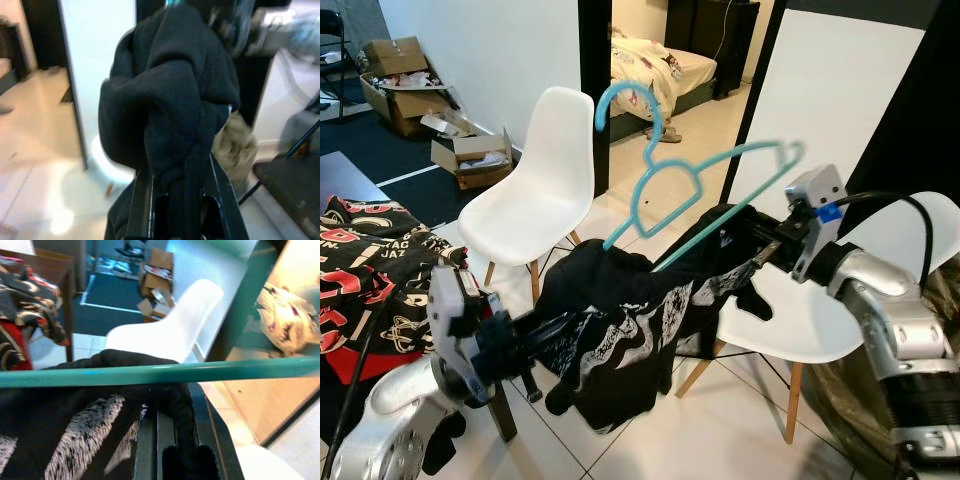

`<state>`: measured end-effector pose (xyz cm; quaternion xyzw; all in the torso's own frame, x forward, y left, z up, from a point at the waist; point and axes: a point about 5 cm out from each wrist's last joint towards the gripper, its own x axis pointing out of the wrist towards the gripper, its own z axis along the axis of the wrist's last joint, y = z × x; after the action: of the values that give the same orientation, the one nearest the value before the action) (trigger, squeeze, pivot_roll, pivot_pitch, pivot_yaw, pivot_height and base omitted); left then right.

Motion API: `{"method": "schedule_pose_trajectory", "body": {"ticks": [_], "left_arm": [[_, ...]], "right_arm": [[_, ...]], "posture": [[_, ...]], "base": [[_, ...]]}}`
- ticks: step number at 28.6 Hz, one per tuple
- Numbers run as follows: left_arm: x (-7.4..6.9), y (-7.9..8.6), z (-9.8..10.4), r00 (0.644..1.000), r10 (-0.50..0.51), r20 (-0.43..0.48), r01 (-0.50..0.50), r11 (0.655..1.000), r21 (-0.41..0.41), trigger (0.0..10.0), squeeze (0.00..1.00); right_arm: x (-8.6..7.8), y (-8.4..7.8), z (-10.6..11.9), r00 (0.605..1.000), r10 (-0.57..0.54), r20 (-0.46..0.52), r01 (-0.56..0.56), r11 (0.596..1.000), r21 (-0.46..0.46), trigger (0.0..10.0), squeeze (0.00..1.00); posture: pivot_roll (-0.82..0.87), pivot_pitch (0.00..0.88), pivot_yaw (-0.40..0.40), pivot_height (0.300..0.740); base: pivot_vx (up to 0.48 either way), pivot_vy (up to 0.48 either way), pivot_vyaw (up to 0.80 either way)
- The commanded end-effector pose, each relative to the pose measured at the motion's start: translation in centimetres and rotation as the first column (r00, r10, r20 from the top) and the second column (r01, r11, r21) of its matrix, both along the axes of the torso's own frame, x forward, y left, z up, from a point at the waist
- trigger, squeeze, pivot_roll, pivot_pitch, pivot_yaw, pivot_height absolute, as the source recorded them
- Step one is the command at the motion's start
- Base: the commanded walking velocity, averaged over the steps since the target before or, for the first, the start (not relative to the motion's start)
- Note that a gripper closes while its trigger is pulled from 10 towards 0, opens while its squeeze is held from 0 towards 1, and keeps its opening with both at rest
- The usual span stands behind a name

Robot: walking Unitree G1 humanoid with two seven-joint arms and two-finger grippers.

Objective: Hang hanger

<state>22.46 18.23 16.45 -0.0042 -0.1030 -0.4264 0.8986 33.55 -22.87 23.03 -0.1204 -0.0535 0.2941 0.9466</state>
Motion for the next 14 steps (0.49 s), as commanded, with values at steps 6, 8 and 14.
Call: {"method": "schedule_pose_trajectory", "body": {"ticks": [6,8,14], "left_arm": [[-0.8,-0.1,-0.5,0.998,0.055,0.022,-0.057,0.993,0.1,10.0,0.0],[-0.8,-0.2,-0.5,0.997,0.063,0.035,-0.066,0.992,0.108,10.0,0.0],[-0.6,-0.2,0.1,0.993,0.081,0.082,-0.091,0.987,0.132,10.0,0.0]], "right_arm": [[0.2,-1.9,1.6,1.0,0.002,0.029,-0.003,0.999,0.041,0.0,0.0],[0.2,-2.0,1.6,1.0,0.016,0.023,-0.017,0.999,0.046,0.0,0.0],[-0.3,-2.2,1.3,0.997,0.082,-0.015,-0.081,0.996,0.036,0.0,0.0]], "posture": [[0.08,0.0,-0.081,0.74],[0.08,0.0,-0.082,0.74],[0.08,0.0,-0.085,0.74]], "base": [[0.0,0.0,0.0],[0.0,0.0,0.0],[0.0,0.0,0.0]]}}
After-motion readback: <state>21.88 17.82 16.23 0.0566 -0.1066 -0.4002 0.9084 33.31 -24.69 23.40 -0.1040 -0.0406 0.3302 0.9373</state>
